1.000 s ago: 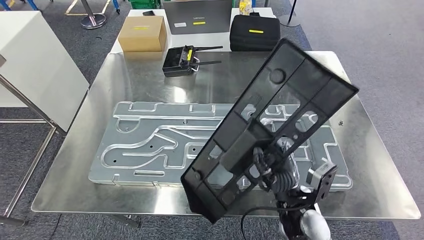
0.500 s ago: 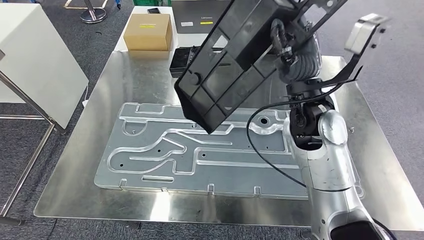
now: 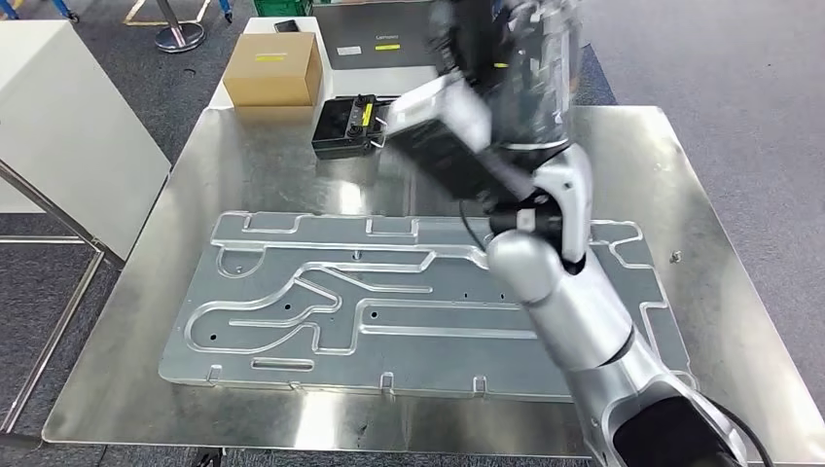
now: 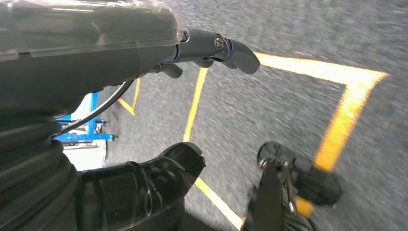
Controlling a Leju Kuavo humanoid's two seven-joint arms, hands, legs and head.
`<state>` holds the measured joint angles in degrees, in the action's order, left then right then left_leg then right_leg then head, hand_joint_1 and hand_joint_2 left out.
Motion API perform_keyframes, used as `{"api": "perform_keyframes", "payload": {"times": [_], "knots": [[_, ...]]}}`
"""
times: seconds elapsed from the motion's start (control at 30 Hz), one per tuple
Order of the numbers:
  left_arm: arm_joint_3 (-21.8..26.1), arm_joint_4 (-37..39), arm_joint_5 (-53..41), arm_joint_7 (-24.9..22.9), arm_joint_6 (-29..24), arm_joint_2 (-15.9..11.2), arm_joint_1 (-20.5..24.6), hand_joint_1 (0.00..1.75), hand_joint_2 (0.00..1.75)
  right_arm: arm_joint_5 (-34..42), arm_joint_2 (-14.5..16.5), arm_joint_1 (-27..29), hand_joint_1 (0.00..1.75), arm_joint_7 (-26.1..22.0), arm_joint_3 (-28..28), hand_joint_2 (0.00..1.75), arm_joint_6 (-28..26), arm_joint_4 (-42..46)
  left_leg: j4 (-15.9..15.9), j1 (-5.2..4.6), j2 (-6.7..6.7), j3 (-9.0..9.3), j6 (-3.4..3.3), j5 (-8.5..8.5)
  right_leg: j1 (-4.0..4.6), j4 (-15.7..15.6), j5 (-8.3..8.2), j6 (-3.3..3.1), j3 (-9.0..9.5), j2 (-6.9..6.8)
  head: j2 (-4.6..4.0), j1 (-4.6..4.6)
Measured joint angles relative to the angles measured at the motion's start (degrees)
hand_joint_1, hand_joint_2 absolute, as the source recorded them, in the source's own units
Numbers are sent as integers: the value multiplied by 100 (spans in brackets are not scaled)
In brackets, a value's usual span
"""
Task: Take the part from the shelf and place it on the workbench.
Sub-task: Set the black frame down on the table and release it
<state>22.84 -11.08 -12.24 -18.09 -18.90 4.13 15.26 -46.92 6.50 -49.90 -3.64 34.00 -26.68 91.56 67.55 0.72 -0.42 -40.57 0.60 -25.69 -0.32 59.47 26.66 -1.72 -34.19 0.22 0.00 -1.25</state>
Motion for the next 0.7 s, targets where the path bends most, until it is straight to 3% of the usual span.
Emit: {"api": "perform_keyframes", "payload": {"times": [0.03, 0.1, 0.23, 0.3, 0.37, 0.4, 0.43, 0.47, 0.57, 0.6, 0.7], "knots": [[-2, 1, -12, -76, -16, 10, 99, 0, 175, -464, 28, 27, 175, 54, 174, 175, -59, -8, -350, -11, -1, 146, -21, 177, 11, 8, 26, 15, 19, 8, 0, -1], [-5, 4, -32, -217, -33, 34, 275, 0, 175, -1264, 64, 69, 175, 171, 478, 175, -134, -44, -778, -37, -7, 319, -66, 273, 28, 21, 54, 61, 10, 15, 0, -1], [-12, 15, -76, -485, -41, 103, 425, 0, 175, -2554, 83, 179, 175, 363, 979, 175, -205, -178, -887, -15, -26, 360, -166, 247, 29, 100, 133, 180, -44, 0, 0, -1], [-13, 16, -83, -594, -24, 145, 465, 0, 175, -3003, 91, 213, 175, 399, 1141, 175, -249, -223, -920, 8, -36, 365, -227, 263, 21, 578, 386, 229, -280, -6, 0, -1], [-13, 20, -89, -752, -11, 170, 516, 0, 175, -3436, 90, 272, 175, 424, 1305, 175, -277, -265, -919, 8, -51, 350, -256, 266, 6, 1310, 674, 252, -682, -6, 0, -2], [-13, 22, -94, -854, -10, 187, 544, 0, 175, -3617, 86, 322, 175, 431, 1418, 175, -276, -290, -916, 8, -58, 340, -259, 270, 0, 1541, 715, 257, -827, -6, 0, -3], [-14, 25, -99, -958, -14, 199, 575, 0, 175, -3740, 80, 374, 175, 434, 1545, 175, -267, -312, -909, 8, -64, 324, -259, 277, -5, 1570, 658, 257, -873, -7, 0, -2], [-14, 26, -104, -1057, -17, 214, 610, 0, 175, -3818, 74, 418, 175, 435, 1678, 175, -257, -331, -898, 8, -73, 304, -254, 287, -9, 1377, 517, 249, -801, -11, 0, -2], [-15, 26, -108, -1218, -19, 244, 730, 0, 175, -3882, 69, 483, 175, 442, 1961, 175, -240, -352, -841, 4, -138, 226, -198, 325, 9, 324, 117, 173, -297, -50, 0, 1], [-15, 26, -107, -1231, -18, 249, 774, 0, 175, -3873, 70, 489, 175, 448, 2008, 175, -236, -352, -830, 8, -166, 205, -158, 335, 26, 140, 79, 142, -220, -58, 0, 1], [-15, 26, -95, -1240, -16, 256, 882, 0, 175, -3712, 74, 498, 175, 471, 2096, 175, -216, -351, -862, 38, -223, 168, -22, 380, 51, 29, -4, 44, -210, -62, 0, -1]]}}
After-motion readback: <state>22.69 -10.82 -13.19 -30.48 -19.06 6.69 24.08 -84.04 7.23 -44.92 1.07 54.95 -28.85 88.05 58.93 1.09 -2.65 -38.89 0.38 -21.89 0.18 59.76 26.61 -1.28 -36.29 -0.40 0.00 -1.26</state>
